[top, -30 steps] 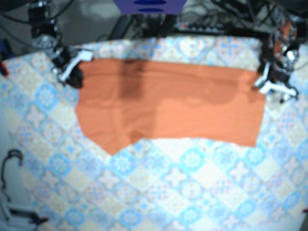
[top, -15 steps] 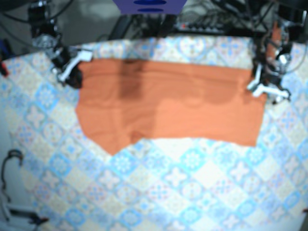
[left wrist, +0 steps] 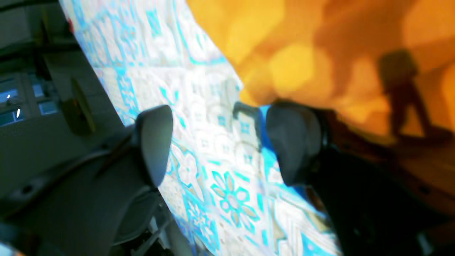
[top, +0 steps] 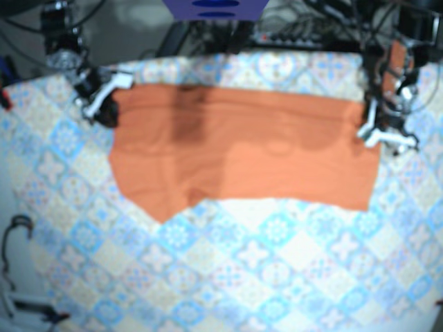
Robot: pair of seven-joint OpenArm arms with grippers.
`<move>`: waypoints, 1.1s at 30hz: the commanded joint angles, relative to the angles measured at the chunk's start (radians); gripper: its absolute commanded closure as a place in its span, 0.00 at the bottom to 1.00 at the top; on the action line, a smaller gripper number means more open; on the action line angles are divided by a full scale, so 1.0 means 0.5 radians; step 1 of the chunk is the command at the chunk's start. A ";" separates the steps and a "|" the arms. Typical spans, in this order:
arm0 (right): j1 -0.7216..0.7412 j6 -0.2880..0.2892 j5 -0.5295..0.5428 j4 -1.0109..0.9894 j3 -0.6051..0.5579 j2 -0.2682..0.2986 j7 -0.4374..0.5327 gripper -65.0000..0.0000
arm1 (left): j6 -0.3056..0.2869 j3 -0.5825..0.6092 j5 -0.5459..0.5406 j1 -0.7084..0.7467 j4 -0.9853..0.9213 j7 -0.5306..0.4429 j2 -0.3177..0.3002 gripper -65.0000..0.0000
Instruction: Fold the T-shirt properly
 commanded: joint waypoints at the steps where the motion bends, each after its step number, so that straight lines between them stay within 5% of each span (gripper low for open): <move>1: 0.005 -0.035 0.028 0.036 0.033 0.028 0.006 0.66 | 0.027 -0.014 0.006 -0.004 0.028 0.008 -0.056 0.32; 18: -0.013 -0.035 0.028 0.186 0.241 0.028 0.009 0.66 | 0.027 -0.026 -0.009 0.030 0.084 0.008 -0.111 0.32; 25: -0.127 -0.035 0.031 0.245 0.269 0.031 0.009 0.66 | 0.018 -0.235 -0.009 0.465 0.654 0.029 -0.160 0.32; 33: -0.345 -0.035 0.273 0.410 0.303 0.040 -0.003 0.66 | 0.015 -0.437 -0.009 0.861 0.906 0.029 -0.179 0.33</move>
